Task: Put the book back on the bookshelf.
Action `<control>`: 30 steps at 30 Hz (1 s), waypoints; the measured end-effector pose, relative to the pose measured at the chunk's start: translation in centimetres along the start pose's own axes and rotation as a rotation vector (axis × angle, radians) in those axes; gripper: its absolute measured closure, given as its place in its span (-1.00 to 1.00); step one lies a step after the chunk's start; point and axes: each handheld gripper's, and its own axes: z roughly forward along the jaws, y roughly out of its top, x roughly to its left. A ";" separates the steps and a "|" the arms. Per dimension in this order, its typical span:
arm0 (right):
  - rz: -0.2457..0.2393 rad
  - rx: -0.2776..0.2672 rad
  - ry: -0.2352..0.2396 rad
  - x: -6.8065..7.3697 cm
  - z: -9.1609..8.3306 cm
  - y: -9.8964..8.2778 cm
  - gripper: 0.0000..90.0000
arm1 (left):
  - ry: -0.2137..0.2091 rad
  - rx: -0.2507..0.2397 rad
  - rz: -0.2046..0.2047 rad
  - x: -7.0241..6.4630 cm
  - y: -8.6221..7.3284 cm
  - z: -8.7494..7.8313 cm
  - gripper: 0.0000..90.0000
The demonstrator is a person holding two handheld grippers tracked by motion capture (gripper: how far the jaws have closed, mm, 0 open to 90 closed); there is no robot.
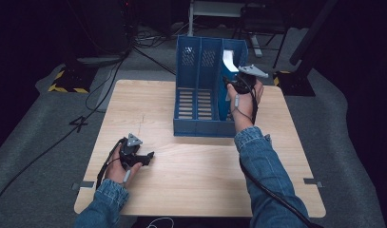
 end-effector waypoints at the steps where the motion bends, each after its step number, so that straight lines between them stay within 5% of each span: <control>1: 0.000 0.000 0.000 0.0 0.0 0.0 0.29 | 0.000 0.000 0.000 0.0 0.0 0.0 -0.43; 7: -0.045 -0.006 0.004 0.4 -1.4 -1.6 0.28 | -0.002 0.001 -0.002 0.0 0.0 0.0 -0.43; 15: -0.023 0.004 -0.028 0.2 1.0 -1.2 0.28 | 0.000 0.001 -0.005 -0.1 0.0 0.0 -0.43; 22: -0.038 0.044 -0.022 0.2 0.4 -1.1 0.23 | -0.001 0.000 -0.003 0.0 0.0 0.0 -0.43; 27: -0.044 0.053 0.012 0.2 -0.8 -1.2 0.10 | -0.002 0.000 -0.003 -0.1 0.0 0.0 -0.43; 30: -0.066 0.052 0.036 0.4 -1.9 -0.7 -0.18 | -0.002 0.001 -0.003 0.0 -0.1 0.0 -0.43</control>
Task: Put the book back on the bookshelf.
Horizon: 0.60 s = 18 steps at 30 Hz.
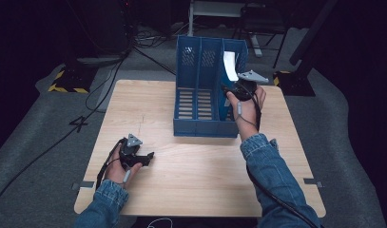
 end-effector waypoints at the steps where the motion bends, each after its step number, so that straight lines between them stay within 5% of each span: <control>1: -0.006 -0.003 0.006 0.0 -0.3 0.1 -0.23 | -0.001 0.000 0.001 0.0 0.0 0.0 -0.44; 18: -0.059 0.010 0.130 -1.4 -8.0 0.5 -0.39 | -0.021 0.007 0.019 0.1 0.0 0.0 -0.51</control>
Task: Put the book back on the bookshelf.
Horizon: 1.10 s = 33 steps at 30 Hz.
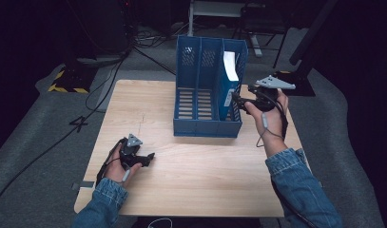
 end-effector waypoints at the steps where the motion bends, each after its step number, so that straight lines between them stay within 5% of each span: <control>1: -0.013 0.008 0.006 -0.2 -0.6 -0.2 -0.40 | -0.002 0.000 0.002 0.0 0.0 0.0 -0.51; 16: -0.027 0.155 0.081 -2.7 -5.6 -4.8 -0.43 | -0.022 0.005 0.030 0.3 -0.4 -0.4 -0.54; 19: -0.016 0.190 0.090 -3.1 -5.8 -5.9 -0.43 | -0.020 0.005 0.033 0.3 -0.4 -0.4 -0.54; 23: -0.039 0.302 0.098 -3.6 -5.7 -8.4 -0.43 | -0.021 0.004 0.032 0.2 -0.5 -0.5 -0.54; 33: -0.034 0.379 0.126 -3.3 -4.9 -13.8 -0.43 | -0.022 0.009 0.027 0.1 -0.6 -0.6 -0.54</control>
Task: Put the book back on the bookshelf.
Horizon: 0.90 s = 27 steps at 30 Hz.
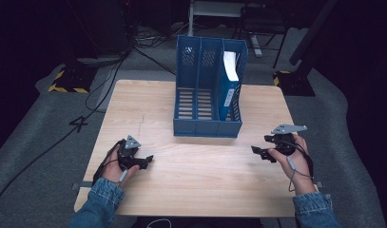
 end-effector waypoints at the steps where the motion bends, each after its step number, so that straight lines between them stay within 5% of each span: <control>1: 0.000 0.000 0.000 0.0 0.0 0.0 -0.43 | 0.000 0.000 0.000 0.0 0.0 0.0 -0.54; 9: 0.049 -0.030 0.038 0.0 2.2 -3.4 -0.43 | 0.000 -0.001 0.003 0.0 0.0 0.0 -0.55; 12: 0.006 -0.007 0.043 0.3 3.3 -4.3 -0.43 | 0.000 0.000 0.003 0.0 0.0 0.0 -0.55; 27: -0.044 0.003 0.005 1.0 5.2 -5.6 -0.48 | -0.008 0.003 0.014 0.0 0.1 0.1 -0.62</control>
